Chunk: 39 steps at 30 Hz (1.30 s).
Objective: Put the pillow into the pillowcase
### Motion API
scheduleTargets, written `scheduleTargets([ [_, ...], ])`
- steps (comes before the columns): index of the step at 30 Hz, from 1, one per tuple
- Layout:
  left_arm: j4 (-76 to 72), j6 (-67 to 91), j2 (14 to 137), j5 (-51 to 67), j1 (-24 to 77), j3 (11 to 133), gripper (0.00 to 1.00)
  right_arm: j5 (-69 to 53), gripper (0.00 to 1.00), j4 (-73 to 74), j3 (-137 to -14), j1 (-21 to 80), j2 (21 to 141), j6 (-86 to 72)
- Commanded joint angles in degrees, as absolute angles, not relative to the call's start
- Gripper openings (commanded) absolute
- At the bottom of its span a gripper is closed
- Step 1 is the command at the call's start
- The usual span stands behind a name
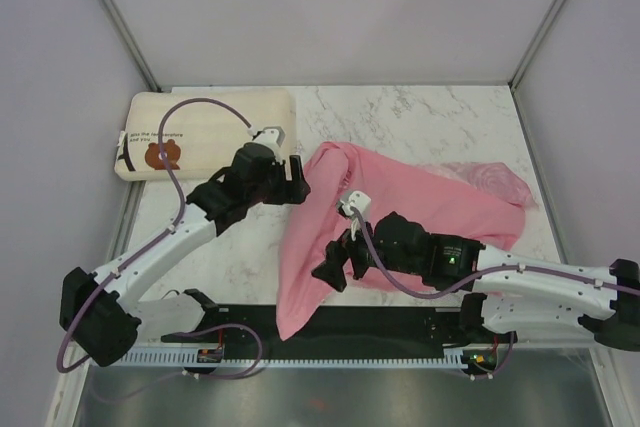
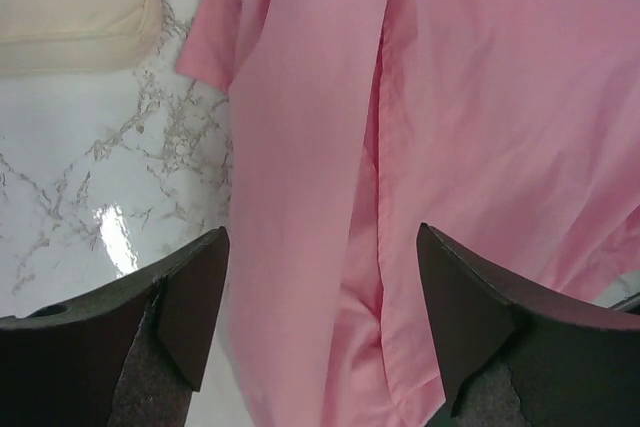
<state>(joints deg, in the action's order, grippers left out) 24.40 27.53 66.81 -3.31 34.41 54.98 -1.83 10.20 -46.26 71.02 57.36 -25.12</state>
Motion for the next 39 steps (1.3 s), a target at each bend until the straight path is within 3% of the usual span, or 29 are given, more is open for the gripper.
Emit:
scheduleTargets([
  [1, 23.82, 26.45, 65.66, -9.31, 36.65, 53.27, 0.83, 15.6, 0.94, 15.19, -48.68, 70.41, 56.6, -28.38],
  [3, 23.82, 26.89, 65.48, -10.63, 36.91, 52.12, 0.83, 23.36, 0.9, 20.03, -50.36, 68.83, 57.74, -28.92],
  [8, 23.73, 27.86, 67.5, -11.95, 37.96, 49.05, 0.82, 22.16, 0.74, 21.89, -48.53, 51.62, 60.37, -28.74],
  [10, 23.12, 28.12, 69.16, -13.09, 38.67, 48.34, 0.82, 17.94, 0.73, 21.01, -47.47, 43.18, 62.04, -28.04],
  [14, 21.72, 27.86, 74.43, -13.8, 39.55, 49.3, 0.83, 16.61, 0.91, 19.43, -47.2, 36.83, 71.33, -26.55],
  [16, 21.01, 27.77, 77.15, -13.45, 39.55, 50.62, 0.84, 16.44, 0.91, 18.2, -47.46, 35.69, 74.43, -26.54],
  [20, 17.93, 27.34, 86.54, -11.08, 39.29, 53.43, 0.83, 17.13, 0.86, 16.09, -48.77, 35.16, 81.98, -26.98],
  [22, 18.02, 26.9, 89.9, -11.16, 39.03, 55.89, 0.76, 21.16, 0.81, 16.43, -48.95, 33.93, 85.15, -30.48],
  [23, 18.02, 26.63, 92.96, -11.34, 38.68, 56.59, 0.72, 20.4, 0.79, 15.74, -47.91, 32.62, 85.86, -31.72],
  [26, 18.02, 26.63, 96.58, -11.34, 37.54, 58.18, 0.72, 13.22, 0.73, 11.27, -43.62, 25.42, 87.19, -34.27],
  [33, 18.02, 26.63, 97.91, -11.34, 30.07, 60.2, 0.72, 14.14, 0.68, 8.96, -41.22, 15.12, 88.76, -37.87],
  [39, 18.02, 26.63, 97.12, -11.34, 27.07, 63.01, 0.72, 21.96, 0.65, 13.09, -48.33, 10.29, 96.84, -42.01],
])
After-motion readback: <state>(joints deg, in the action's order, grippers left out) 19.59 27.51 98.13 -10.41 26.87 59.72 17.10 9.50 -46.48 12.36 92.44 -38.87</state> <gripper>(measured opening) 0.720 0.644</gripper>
